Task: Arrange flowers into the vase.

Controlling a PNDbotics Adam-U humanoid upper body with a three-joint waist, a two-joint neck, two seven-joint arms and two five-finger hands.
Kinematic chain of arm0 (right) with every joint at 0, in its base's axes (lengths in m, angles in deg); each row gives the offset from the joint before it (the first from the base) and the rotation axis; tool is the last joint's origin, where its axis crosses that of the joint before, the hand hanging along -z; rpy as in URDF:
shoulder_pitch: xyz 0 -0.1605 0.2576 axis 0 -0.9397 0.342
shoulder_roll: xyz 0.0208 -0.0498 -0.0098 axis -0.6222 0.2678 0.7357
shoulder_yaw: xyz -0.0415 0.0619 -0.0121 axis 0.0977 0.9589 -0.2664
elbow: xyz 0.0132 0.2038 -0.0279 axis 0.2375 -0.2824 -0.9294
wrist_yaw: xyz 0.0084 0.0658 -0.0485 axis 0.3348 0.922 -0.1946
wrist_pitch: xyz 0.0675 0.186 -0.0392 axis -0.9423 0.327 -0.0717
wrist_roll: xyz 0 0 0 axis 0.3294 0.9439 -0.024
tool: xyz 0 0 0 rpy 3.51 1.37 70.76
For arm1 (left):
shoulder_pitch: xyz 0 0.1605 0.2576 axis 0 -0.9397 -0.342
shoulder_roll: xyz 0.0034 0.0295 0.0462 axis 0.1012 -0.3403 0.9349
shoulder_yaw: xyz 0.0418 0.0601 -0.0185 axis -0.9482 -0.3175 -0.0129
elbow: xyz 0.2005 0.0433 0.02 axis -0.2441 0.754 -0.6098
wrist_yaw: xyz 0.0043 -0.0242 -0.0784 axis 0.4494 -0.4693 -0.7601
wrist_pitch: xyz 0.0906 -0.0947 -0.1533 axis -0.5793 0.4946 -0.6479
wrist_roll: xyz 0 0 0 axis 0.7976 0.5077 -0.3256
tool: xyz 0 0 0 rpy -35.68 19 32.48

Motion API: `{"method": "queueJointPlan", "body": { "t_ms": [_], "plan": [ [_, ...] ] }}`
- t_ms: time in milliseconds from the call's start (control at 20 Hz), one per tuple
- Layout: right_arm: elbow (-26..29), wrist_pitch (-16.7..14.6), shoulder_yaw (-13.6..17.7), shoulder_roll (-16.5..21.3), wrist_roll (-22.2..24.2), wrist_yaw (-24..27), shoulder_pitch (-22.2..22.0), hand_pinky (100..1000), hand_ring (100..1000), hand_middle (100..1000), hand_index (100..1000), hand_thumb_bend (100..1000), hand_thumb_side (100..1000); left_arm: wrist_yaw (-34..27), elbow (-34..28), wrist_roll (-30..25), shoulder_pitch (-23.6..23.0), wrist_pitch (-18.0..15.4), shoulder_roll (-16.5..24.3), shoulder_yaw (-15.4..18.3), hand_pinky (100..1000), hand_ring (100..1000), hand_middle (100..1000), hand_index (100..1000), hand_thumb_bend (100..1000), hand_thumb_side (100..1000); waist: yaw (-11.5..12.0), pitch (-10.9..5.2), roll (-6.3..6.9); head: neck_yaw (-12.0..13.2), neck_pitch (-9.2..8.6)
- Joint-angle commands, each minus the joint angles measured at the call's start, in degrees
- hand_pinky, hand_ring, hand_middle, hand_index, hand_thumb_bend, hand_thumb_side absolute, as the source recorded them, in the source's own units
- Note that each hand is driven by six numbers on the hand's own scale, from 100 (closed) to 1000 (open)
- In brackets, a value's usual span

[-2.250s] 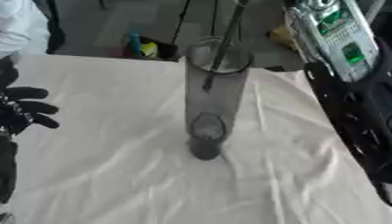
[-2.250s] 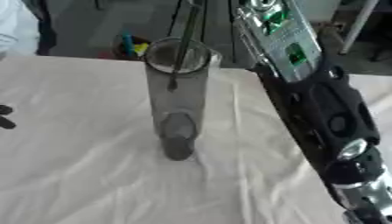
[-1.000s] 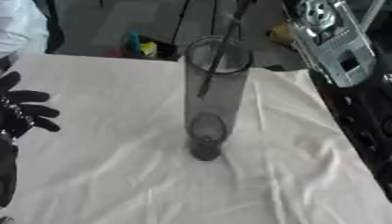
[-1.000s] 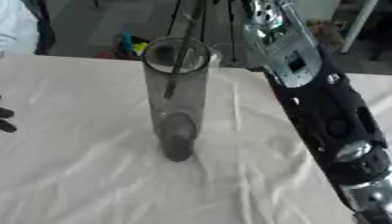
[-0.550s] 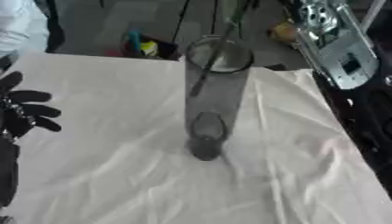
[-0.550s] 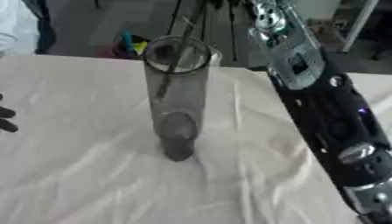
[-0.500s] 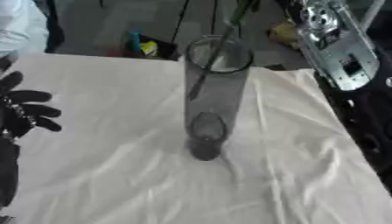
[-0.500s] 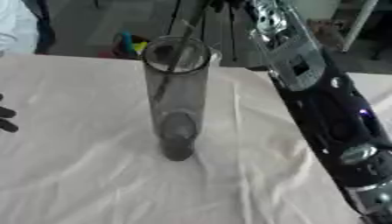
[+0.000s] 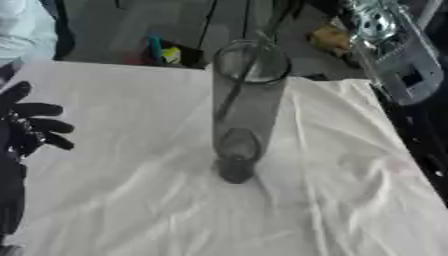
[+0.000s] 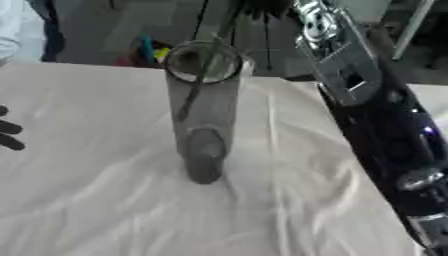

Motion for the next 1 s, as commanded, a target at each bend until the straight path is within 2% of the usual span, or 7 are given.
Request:
{"method": "queueJointPlan", "body": {
  "t_ms": [50, 400, 750, 1000],
  "plan": [
    [1.14, -0.38, 0.55, 2.13, 2.99, -3.06, 1.04, 433, 452, 331, 473, 100, 869, 0.02, -1.04, -0.31, 0.45, -0.06, 0.22, -0.63, 497, 599, 650, 920, 100, 1000, -0.14, -0.36, -0.20, 0.23, -0.56],
    [1.58, -2.07, 0.92, 2.60, 8.60, -7.41, 1.25, 478, 497, 396, 523, 100, 865, -0.02, -1.04, -0.39, 0.46, -0.01, 0.25, -0.69, 497, 600, 650, 919, 100, 1000, -0.22, -0.37, -0.29, 0.46, -0.54],
    [2.12, -2.91, 1.21, 2.90, 10.46, -8.53, 1.36, 543, 556, 464, 583, 100, 880, -0.04, -1.04, -0.46, 0.51, -0.01, 0.29, -0.72, 497, 600, 650, 919, 100, 1000, -0.17, -0.35, -0.46, 0.66, -0.53],
    [2.81, -2.95, 1.59, 3.20, 11.82, -8.09, 1.26, 557, 568, 475, 596, 100, 918, -0.04, -1.04, -0.53, 0.53, 0.02, 0.29, -0.73, 498, 601, 651, 919, 100, 1000, -0.18, -0.33, -0.53, 0.86, -0.44]
  ]
}}
